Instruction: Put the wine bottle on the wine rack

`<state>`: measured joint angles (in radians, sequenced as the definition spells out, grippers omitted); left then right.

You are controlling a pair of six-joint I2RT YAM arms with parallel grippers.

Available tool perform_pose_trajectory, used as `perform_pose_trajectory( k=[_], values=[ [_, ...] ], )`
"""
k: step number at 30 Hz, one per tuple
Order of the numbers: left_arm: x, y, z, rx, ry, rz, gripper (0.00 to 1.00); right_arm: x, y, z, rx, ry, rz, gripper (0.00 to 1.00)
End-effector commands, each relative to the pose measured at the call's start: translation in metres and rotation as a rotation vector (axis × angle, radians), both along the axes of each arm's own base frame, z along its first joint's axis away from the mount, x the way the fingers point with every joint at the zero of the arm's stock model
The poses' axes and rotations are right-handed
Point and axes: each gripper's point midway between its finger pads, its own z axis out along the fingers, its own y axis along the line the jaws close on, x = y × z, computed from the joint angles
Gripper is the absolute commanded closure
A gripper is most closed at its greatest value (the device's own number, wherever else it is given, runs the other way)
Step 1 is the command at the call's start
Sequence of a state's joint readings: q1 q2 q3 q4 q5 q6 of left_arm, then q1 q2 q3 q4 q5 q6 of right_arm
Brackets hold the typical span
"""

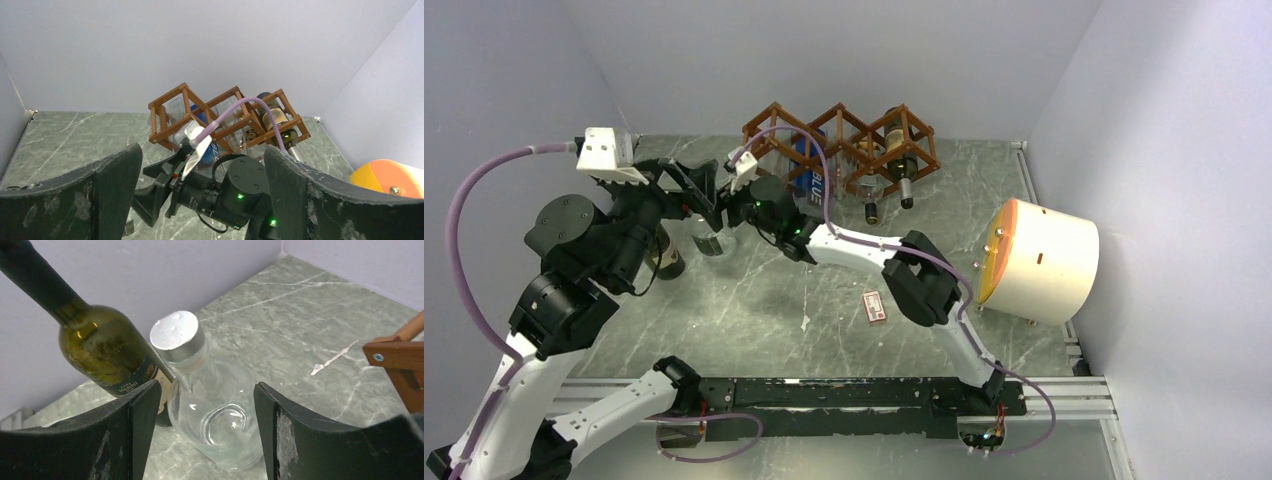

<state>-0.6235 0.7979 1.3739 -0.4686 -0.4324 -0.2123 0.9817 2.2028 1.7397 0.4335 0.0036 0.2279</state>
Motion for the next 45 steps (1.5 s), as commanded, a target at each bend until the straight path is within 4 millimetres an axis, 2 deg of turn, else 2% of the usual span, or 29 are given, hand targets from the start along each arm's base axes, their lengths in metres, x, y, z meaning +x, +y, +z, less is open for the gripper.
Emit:
perform_pose_trajectory(
  k=[1, 9, 13, 16, 20, 22, 25, 26, 34, 35, 36, 39, 42, 45],
  values=[
    [-0.001, -0.001, 0.007, 0.012, -0.015, -0.014, 0.05, -0.006, 0.021, 0.005, -0.002, -0.095, 0.100, 0.28],
    [0.002, -0.005, -0.001, 0.024, 0.006, -0.021, 0.05, 0.002, 0.043, -0.006, -0.044, -0.147, 0.112, 0.30],
    [0.003, -0.006, -0.002, 0.035, 0.017, -0.023, 0.05, 0.008, 0.049, -0.010, -0.065, -0.166, 0.091, 0.38],
    [0.004, -0.005, -0.004, 0.043, 0.024, -0.019, 0.05, 0.010, 0.049, -0.010, -0.068, -0.183, 0.077, 0.50],
    [0.006, -0.006, -0.006, 0.051, 0.030, -0.018, 0.05, 0.000, 0.045, 0.001, -0.070, -0.245, 0.068, 0.79],
    [0.006, -0.007, -0.007, 0.053, 0.032, -0.020, 0.05, -0.005, 0.038, 0.006, -0.074, -0.279, 0.052, 0.90],
    [0.008, -0.009, -0.009, 0.062, 0.037, -0.027, 0.05, -0.014, 0.025, 0.008, -0.079, -0.314, 0.034, 1.00],
    [0.009, -0.010, -0.010, 0.064, 0.039, -0.027, 0.05, -0.019, 0.019, 0.000, -0.090, -0.318, 0.030, 1.00],
    [0.014, -0.016, -0.019, 0.060, 0.072, -0.032, 0.05, -0.050, -0.036, -0.016, -0.115, -0.323, -0.031, 1.00],
    [0.015, -0.017, -0.020, 0.058, 0.077, -0.034, 0.05, -0.054, -0.042, -0.027, -0.130, -0.307, -0.040, 1.00],
    [0.016, -0.018, -0.022, 0.057, 0.083, -0.038, 0.05, -0.058, -0.051, -0.020, -0.122, -0.301, -0.053, 1.00],
    [0.021, -0.029, -0.035, 0.047, 0.121, -0.067, 0.05, -0.065, -0.073, -0.036, -0.158, -0.215, -0.106, 1.00],
    [0.026, -0.056, -0.057, 0.026, 0.193, -0.168, 0.05, -0.073, -0.090, -0.056, -0.227, -0.105, -0.114, 1.00],
    [0.034, -0.073, -0.085, 0.030, 0.295, -0.199, 0.05, -0.086, -0.106, -0.057, -0.241, -0.041, -0.101, 1.00]
  ],
)
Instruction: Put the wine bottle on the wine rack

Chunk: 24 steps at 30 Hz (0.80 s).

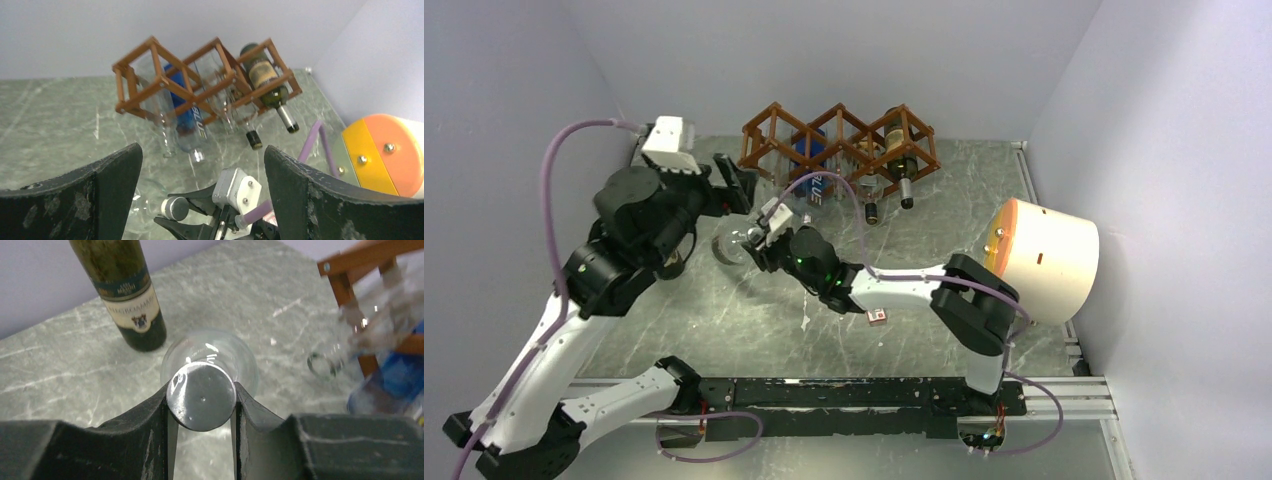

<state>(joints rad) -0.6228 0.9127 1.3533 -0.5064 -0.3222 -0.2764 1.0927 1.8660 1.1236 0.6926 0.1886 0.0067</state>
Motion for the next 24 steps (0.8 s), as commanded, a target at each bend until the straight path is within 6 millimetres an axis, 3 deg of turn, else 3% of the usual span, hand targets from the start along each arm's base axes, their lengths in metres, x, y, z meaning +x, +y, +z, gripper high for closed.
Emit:
perform_pose_trajectory(
  k=[1, 3, 9, 15, 20, 24],
  values=[
    [0.012, -0.032, -0.045, -0.030, 0.180, -0.075, 0.05, -0.011, -0.034, -0.025, -0.092, 0.149, -0.058, 1.00],
    [0.018, -0.036, -0.055, -0.023, 0.219, -0.062, 0.05, -0.017, -0.047, -0.029, -0.127, 0.177, -0.066, 1.00],
    [0.033, -0.047, -0.085, -0.016, 0.299, -0.055, 0.05, -0.041, -0.099, -0.066, -0.264, 0.231, -0.081, 1.00],
    [0.041, -0.046, -0.150, -0.007, 0.478, -0.025, 0.05, -0.065, -0.129, -0.081, -0.306, 0.258, -0.034, 1.00],
    [0.036, -0.036, -0.212, -0.036, 0.650, -0.011, 0.05, -0.082, -0.149, -0.100, -0.353, 0.296, -0.010, 1.00],
    [0.033, -0.026, -0.246, -0.094, 0.713, -0.013, 0.05, -0.091, -0.162, -0.118, -0.392, 0.332, -0.006, 1.00]
  ],
)
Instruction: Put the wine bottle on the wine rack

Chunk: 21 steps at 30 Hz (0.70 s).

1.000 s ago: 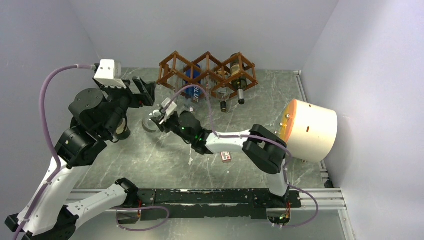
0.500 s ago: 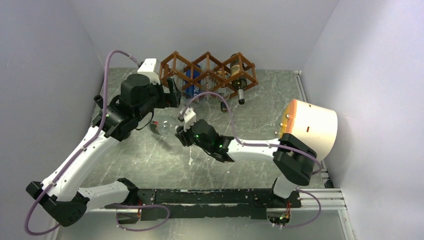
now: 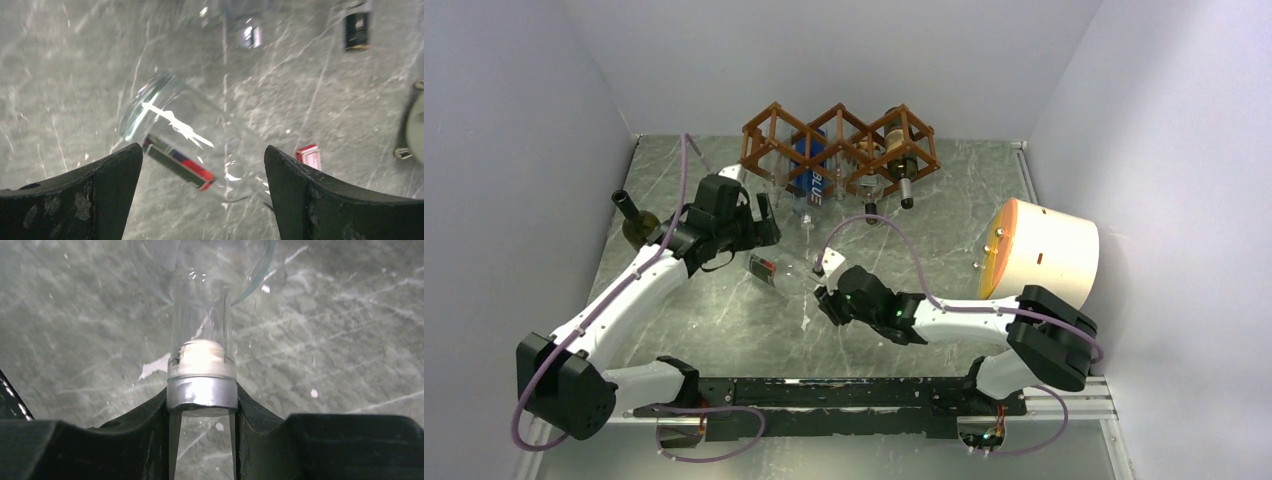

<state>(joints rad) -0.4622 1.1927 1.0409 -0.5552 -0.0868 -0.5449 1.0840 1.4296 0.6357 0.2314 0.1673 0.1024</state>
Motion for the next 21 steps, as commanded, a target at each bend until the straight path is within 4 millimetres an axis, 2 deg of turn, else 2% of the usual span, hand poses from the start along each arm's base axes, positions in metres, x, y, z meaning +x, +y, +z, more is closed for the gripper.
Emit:
perform_pose_trajectory(
  k=[1, 8, 15, 21],
  values=[
    [-0.004, -0.003, -0.018, -0.128, 0.056, -0.010, 0.05, -0.008, -0.009, -0.006, -0.004, 0.025, 0.008, 1.00],
    [-0.005, 0.001, -0.053, -0.183, 0.135, -0.006, 0.05, -0.016, -0.013, -0.021, -0.035, 0.062, 0.029, 1.00],
    [0.003, 0.000, -0.075, -0.203, 0.161, 0.009, 0.05, -0.017, -0.015, -0.033, -0.073, 0.093, 0.037, 1.00],
    [0.011, 0.007, -0.080, -0.174, 0.157, 0.055, 0.05, -0.024, -0.014, -0.042, -0.100, 0.149, 0.071, 0.88]
  ],
)
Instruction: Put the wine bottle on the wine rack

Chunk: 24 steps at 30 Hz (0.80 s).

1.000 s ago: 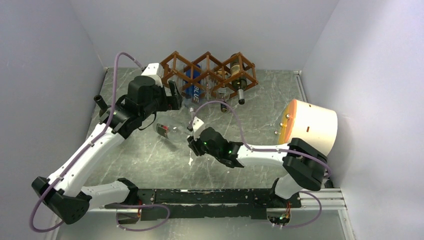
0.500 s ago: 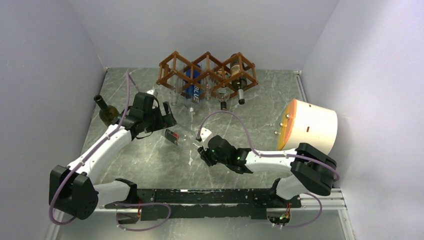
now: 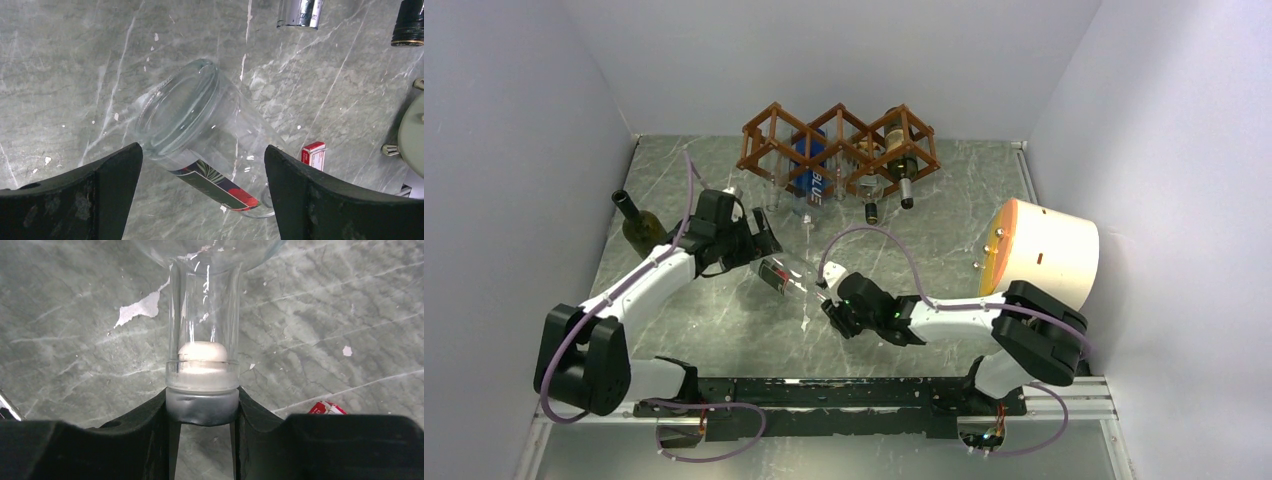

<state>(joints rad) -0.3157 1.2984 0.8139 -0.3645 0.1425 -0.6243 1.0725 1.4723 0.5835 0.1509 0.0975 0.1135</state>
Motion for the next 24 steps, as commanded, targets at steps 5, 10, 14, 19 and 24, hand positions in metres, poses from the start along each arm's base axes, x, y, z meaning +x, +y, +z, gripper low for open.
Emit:
perform_pose_trajectory(
  k=[5, 10, 14, 19, 24],
  values=[
    [0.018, -0.003, 0.008, -0.022, -0.051, 0.022, 0.05, 0.001, 0.011, 0.006, 0.028, 0.059, 0.031, 0.82],
    [0.021, -0.004, 0.002, -0.014, -0.023, 0.020, 0.05, 0.003, 0.013, 0.003, 0.011, 0.086, 0.039, 0.65],
    [0.018, -0.003, -0.004, -0.002, -0.002, 0.017, 0.05, 0.004, 0.020, 0.002, -0.001, 0.107, 0.066, 0.54],
    [0.014, -0.005, -0.009, -0.010, 0.019, 0.002, 0.05, 0.010, 0.026, -0.007, -0.042, 0.131, 0.065, 0.52],
    [0.010, -0.007, -0.012, -0.025, 0.035, -0.008, 0.05, 0.019, 0.039, -0.008, -0.058, 0.135, 0.067, 0.51]
  ],
)
